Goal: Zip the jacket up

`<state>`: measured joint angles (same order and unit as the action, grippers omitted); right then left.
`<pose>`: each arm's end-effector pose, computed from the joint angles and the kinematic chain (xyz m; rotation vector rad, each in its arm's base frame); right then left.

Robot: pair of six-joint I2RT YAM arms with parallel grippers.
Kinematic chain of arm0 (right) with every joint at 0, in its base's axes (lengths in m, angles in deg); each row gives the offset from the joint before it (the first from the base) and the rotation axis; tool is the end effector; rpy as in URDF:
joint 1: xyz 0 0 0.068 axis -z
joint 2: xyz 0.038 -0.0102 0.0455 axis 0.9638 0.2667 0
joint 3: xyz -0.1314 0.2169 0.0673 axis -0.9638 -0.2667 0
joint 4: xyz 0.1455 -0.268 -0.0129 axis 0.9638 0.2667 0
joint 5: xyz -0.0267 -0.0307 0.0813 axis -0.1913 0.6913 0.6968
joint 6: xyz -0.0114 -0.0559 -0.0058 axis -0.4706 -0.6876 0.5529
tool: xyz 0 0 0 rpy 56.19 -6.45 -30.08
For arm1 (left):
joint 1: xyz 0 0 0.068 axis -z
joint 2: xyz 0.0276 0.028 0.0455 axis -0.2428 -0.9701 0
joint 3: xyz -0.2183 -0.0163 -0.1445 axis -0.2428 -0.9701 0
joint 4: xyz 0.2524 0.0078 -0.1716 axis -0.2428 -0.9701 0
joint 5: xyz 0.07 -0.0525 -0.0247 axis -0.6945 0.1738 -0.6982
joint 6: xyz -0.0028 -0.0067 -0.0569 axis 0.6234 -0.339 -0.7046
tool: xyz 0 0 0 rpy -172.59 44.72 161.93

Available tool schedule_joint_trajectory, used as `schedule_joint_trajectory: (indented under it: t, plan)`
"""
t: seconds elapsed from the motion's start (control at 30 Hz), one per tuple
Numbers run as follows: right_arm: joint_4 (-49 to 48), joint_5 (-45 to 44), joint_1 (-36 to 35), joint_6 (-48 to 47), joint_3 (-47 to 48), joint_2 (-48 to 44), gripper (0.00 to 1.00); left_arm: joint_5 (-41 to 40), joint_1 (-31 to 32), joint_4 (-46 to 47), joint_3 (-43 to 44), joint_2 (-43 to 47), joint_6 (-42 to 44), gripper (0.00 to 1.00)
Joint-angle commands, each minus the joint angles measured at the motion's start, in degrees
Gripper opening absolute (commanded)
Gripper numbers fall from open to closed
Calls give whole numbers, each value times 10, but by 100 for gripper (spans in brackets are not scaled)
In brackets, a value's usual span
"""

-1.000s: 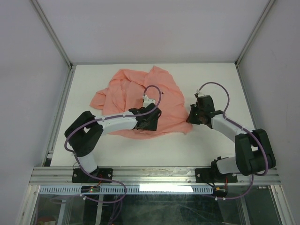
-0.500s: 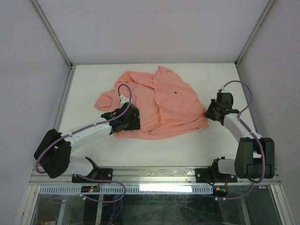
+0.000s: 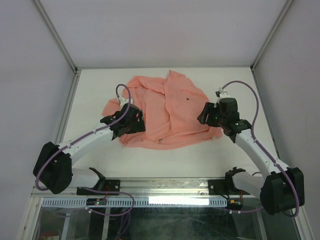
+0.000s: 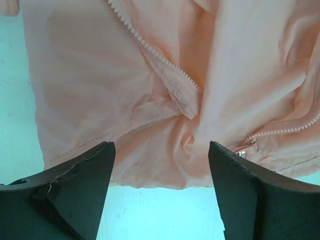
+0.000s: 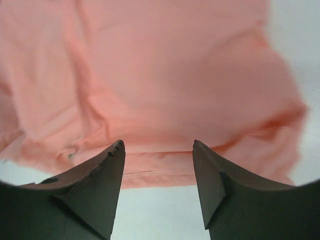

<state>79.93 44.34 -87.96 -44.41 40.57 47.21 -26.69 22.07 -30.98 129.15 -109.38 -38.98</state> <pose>0.2754 0.0691 0.2165 0.0902 2.3095 0.3977 0.2499 -0.1681 0.1835 -0.1068 2.5080 -0.1455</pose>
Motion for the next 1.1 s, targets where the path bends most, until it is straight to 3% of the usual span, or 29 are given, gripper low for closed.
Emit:
schedule_joint_trajectory:
  t: [0.0,0.23,0.67,0.93,1.07]
  plan:
    - [-96,59,-104,20,0,4,60,-12,-18,29,45,-16,15,77]
    - [-164,42,-220,34,6,106,60,58,-87,125,45,-48,-18,70]
    - [-177,26,-257,32,8,149,60,76,-137,186,83,-161,-31,43]
    - [-155,9,-264,27,13,142,60,80,-140,134,107,-136,-3,5]
    - [-146,-4,-264,24,16,133,60,57,-126,62,123,-68,26,0]
